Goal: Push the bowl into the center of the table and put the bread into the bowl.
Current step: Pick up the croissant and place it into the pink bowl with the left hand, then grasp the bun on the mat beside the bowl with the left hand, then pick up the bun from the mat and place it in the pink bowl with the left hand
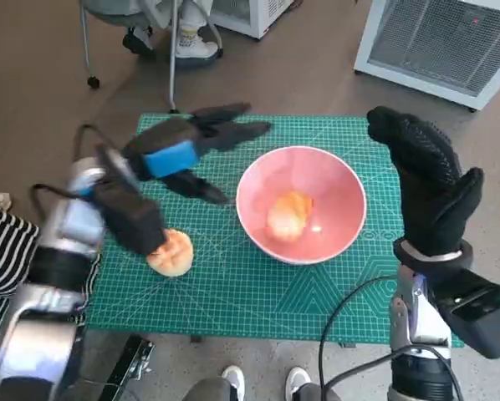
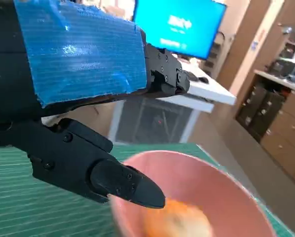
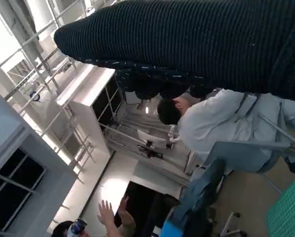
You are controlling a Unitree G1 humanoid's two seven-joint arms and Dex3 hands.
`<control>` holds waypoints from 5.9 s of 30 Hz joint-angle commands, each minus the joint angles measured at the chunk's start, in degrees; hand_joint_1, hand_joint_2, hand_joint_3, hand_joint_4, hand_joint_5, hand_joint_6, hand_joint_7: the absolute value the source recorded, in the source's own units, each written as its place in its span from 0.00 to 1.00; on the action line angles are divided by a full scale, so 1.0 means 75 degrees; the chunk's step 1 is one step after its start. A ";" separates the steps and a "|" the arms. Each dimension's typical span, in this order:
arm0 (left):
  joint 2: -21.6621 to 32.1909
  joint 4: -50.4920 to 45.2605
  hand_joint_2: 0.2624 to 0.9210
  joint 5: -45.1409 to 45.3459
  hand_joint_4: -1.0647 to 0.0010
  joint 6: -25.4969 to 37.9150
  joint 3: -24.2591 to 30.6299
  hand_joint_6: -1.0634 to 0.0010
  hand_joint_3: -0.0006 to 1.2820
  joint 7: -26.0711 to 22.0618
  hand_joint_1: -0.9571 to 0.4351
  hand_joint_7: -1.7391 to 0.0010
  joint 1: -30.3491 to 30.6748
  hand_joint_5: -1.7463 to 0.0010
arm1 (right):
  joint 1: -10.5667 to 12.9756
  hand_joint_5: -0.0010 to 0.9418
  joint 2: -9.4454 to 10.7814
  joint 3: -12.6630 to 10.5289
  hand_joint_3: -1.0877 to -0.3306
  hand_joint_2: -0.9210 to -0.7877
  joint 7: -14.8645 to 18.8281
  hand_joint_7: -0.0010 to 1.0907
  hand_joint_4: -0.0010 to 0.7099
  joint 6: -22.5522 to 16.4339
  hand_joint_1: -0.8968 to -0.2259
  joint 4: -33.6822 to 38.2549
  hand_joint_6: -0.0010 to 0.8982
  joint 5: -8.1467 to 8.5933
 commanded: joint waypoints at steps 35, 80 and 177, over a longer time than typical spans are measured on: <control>0.1552 -0.2338 0.78 -0.0581 0.91 0.2946 0.0500 0.75 0.00 -0.2490 0.43 1.00 0.2950 1.00 | 0.0085 0.00 0.0074 0.0056 0.50 0.00 0.0042 0.34 0.33 0.0107 0.29 0.0244 0.16 0.0008; 0.0656 0.1027 1.00 0.0893 0.34 0.0592 -0.0385 0.51 0.08 0.0323 0.68 0.29 0.1949 0.35 | 0.0302 0.00 -0.0033 -0.0031 0.48 0.00 0.0159 0.35 0.34 0.0141 0.28 0.0125 0.14 0.0070; -0.3415 0.0222 1.00 -0.3229 1.00 0.1497 0.1142 0.94 0.34 -0.1160 0.04 0.95 -0.0366 1.00 | 0.0098 0.00 -0.0203 -0.0327 0.42 0.00 0.0002 0.38 0.37 0.0339 0.29 -0.0096 0.10 -0.0046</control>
